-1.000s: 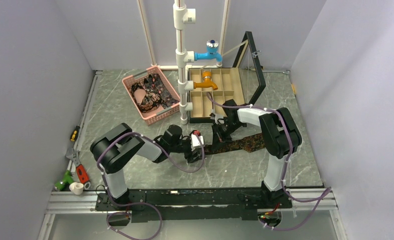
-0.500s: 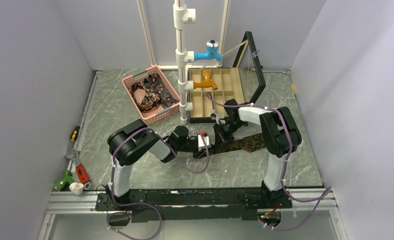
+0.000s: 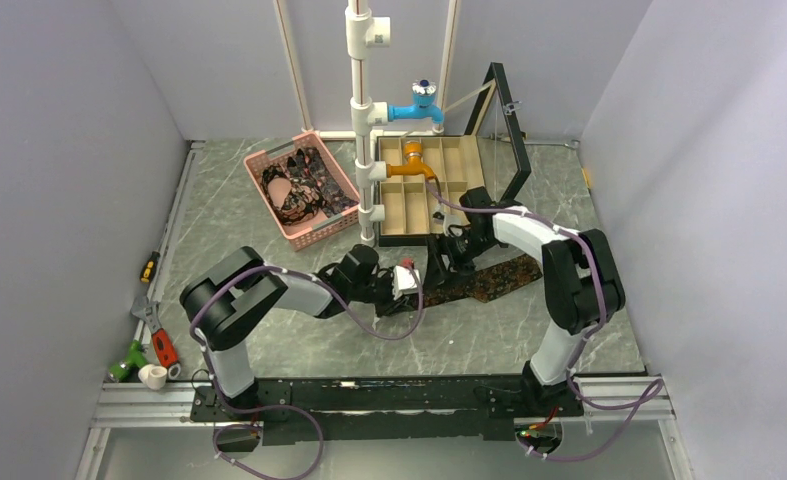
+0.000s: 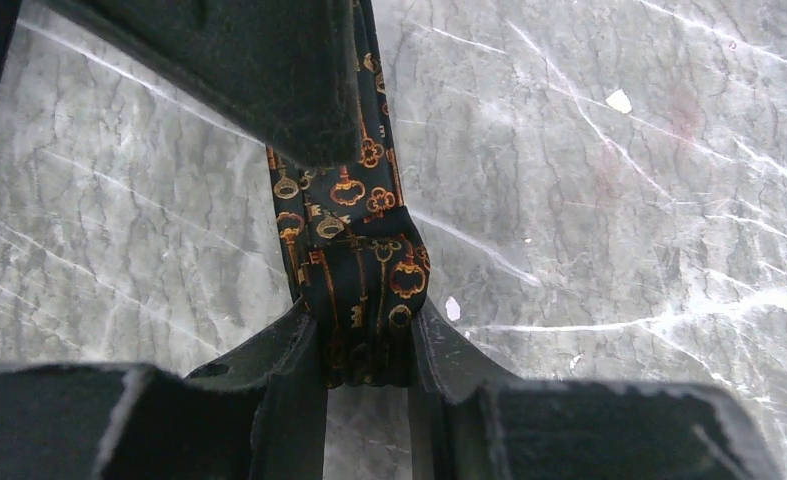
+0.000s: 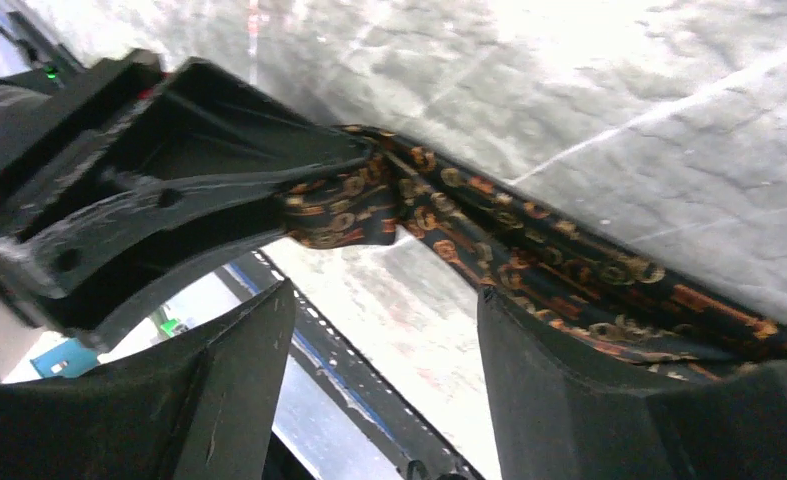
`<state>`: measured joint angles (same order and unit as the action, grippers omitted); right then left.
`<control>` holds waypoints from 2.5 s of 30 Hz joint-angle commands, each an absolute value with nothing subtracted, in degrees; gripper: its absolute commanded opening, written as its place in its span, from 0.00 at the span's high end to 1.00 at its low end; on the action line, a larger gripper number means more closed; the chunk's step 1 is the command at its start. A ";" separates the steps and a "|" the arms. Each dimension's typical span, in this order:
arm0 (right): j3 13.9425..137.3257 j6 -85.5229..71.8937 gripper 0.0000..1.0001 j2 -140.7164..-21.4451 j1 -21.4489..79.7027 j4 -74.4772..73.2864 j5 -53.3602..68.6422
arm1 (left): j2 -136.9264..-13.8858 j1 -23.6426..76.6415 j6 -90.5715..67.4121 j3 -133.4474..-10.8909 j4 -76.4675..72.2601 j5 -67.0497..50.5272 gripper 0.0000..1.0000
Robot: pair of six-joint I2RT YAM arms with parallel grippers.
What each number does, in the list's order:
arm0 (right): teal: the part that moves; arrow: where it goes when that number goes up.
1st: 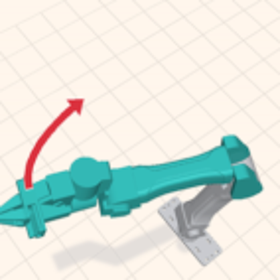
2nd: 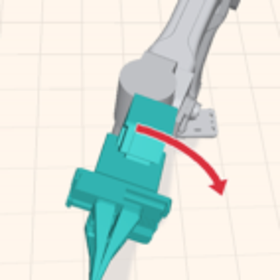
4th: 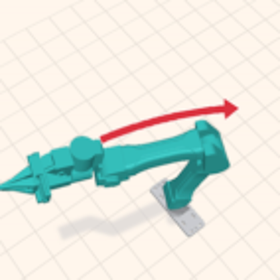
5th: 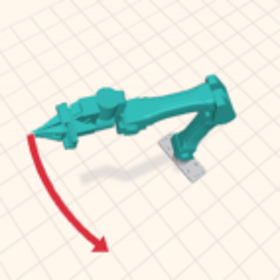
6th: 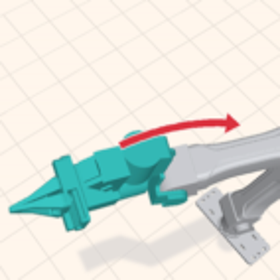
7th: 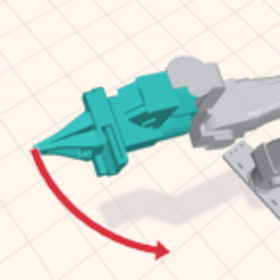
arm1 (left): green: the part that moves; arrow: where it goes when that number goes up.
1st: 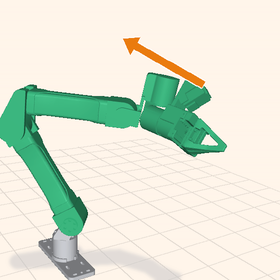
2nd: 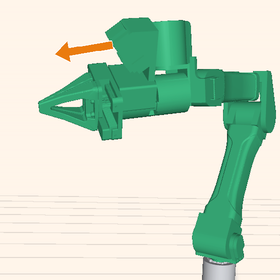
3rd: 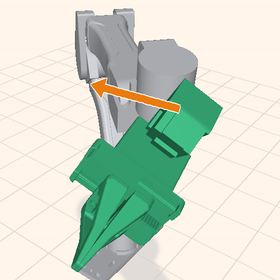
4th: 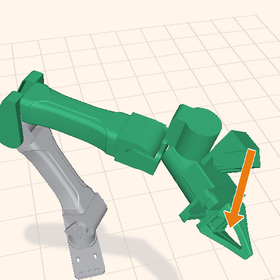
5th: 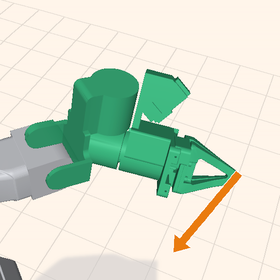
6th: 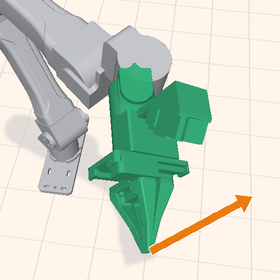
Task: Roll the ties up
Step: Roll the tie at the center of the board.
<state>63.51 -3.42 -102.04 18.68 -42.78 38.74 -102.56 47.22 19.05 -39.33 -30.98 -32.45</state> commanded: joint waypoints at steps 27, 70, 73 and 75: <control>65.24 -9.83 0.81 -107.81 23.42 -34.48 48.27 | -105.99 47.23 17.97 -42.56 -12.71 -29.83 0.74; 61.93 -0.71 1.00 -107.04 18.97 -38.58 29.39 | -115.88 47.87 14.25 -41.30 -38.48 -32.52 0.74; 64.42 1.27 0.91 -103.88 18.92 -41.42 30.30 | -113.67 47.85 20.13 -39.52 -33.20 -31.44 0.80; 65.23 2.87 0.83 -100.21 18.93 -43.00 30.93 | -112.51 47.90 23.34 -39.28 -29.39 -31.05 0.83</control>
<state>62.74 -1.65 -106.85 19.07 -39.18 35.18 -113.49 47.92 14.17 -42.89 -48.60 -33.50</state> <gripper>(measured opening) 0.111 0.368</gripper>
